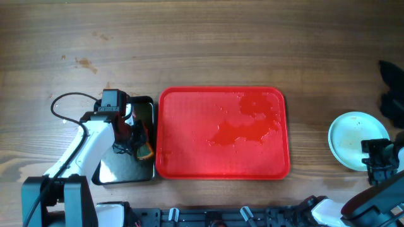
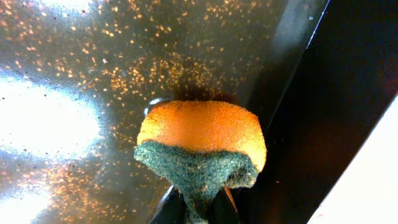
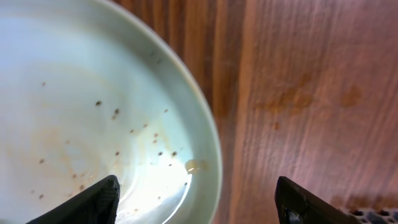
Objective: Clean dirty plates on tray and stack at the side
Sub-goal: 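Drop the sponge into the black tray with the left gripper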
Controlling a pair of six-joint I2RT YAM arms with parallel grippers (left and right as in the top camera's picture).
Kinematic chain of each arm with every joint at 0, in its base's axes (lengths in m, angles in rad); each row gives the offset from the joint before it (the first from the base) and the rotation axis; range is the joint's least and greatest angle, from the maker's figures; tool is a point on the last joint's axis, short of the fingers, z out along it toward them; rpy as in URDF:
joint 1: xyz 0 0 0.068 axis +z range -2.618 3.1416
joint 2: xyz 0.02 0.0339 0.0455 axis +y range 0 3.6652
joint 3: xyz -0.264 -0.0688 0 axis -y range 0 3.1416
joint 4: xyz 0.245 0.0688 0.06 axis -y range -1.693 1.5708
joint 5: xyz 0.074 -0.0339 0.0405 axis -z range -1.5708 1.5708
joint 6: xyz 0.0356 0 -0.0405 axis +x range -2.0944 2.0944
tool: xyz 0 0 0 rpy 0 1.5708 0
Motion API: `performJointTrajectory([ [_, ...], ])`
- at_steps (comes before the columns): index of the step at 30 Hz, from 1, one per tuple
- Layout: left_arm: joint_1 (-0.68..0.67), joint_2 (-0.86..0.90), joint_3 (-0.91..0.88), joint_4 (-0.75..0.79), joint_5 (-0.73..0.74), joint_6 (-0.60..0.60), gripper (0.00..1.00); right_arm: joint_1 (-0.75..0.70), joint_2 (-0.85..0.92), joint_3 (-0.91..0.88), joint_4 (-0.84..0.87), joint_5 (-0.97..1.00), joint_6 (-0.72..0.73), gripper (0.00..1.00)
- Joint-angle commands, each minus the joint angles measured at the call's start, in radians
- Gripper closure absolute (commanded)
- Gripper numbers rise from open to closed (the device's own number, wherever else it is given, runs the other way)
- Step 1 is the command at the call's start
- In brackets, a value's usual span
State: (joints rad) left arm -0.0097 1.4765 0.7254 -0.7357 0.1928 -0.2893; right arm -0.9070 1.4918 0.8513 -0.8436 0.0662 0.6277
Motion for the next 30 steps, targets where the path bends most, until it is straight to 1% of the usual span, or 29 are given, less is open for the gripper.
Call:
performJointTrajectory([
  [1,0.008,0.01,-0.006,0.0,0.02,0.021,0.96,0.048,-0.019,0.036,-0.01,-0.097,-0.035,0.26],
  [4,0.008,0.008,-0.005,0.0,0.02,0.031,0.96,0.131,-0.057,0.129,-0.056,-0.113,-0.072,0.26],
  [5,0.008,0.002,0.0,0.0,0.019,0.051,0.96,0.169,-0.072,0.171,-0.079,-0.113,-0.081,0.26],
  [7,0.008,-0.014,0.018,-0.005,0.002,0.051,0.96,0.246,-0.101,0.248,-0.114,-0.121,-0.123,0.26],
  [10,0.008,-0.052,0.087,-0.054,-0.029,0.053,0.96,0.357,-0.135,0.34,-0.157,-0.124,-0.157,0.26],
  [13,0.008,-0.087,0.153,-0.122,-0.074,0.079,0.96,0.42,-0.164,0.369,-0.165,-0.135,-0.157,0.24],
  [14,0.008,-0.098,0.169,-0.146,-0.106,0.073,0.88,0.439,-0.179,0.369,-0.163,-0.136,-0.156,0.23],
  [15,0.008,-0.108,0.174,-0.157,-0.113,0.073,0.72,0.446,-0.188,0.369,-0.163,-0.136,-0.156,0.23],
  [16,0.008,-0.111,0.174,-0.167,-0.117,0.073,0.62,0.451,-0.196,0.369,-0.163,-0.136,-0.157,0.22],
  [17,0.008,-0.111,0.174,-0.183,-0.126,0.072,0.64,0.451,-0.203,0.369,-0.164,-0.136,-0.158,0.22],
  [18,0.008,-0.111,0.174,-0.195,-0.154,0.055,0.72,0.451,-0.208,0.369,-0.165,-0.136,-0.158,0.21],
  [19,0.008,-0.111,0.174,-0.202,-0.182,0.034,0.72,0.451,-0.211,0.369,-0.166,-0.138,-0.165,0.21],
  [20,0.008,-0.111,0.174,-0.207,-0.195,0.022,0.66,0.451,-0.212,0.369,-0.165,-0.147,-0.184,0.21],
  [21,0.008,-0.111,0.174,-0.208,-0.194,0.019,0.56,0.451,-0.216,0.369,-0.166,-0.153,-0.191,0.18],
  [23,0.008,-0.112,0.174,-0.21,-0.19,0.013,0.19,0.451,-0.226,0.372,-0.163,-0.175,-0.223,0.06],
  [24,0.008,-0.113,0.176,-0.21,-0.19,0.013,0.0,0.451,-0.233,0.38,-0.163,-0.19,-0.237,0.03],
  [26,0.007,-0.117,0.19,-0.212,-0.184,0.013,0.0,0.451,-0.248,0.4,-0.15,-0.242,-0.274,0.01],
  [27,0.007,-0.124,0.22,-0.223,-0.159,0.015,0.0,0.451,-0.272,0.42,-0.119,-0.363,-0.363,0.01],
  [30,0.007,-0.153,0.301,-0.251,-0.138,0.018,0.0,0.451,-0.322,0.444,-0.072,-0.56,-0.473,0.01],
])
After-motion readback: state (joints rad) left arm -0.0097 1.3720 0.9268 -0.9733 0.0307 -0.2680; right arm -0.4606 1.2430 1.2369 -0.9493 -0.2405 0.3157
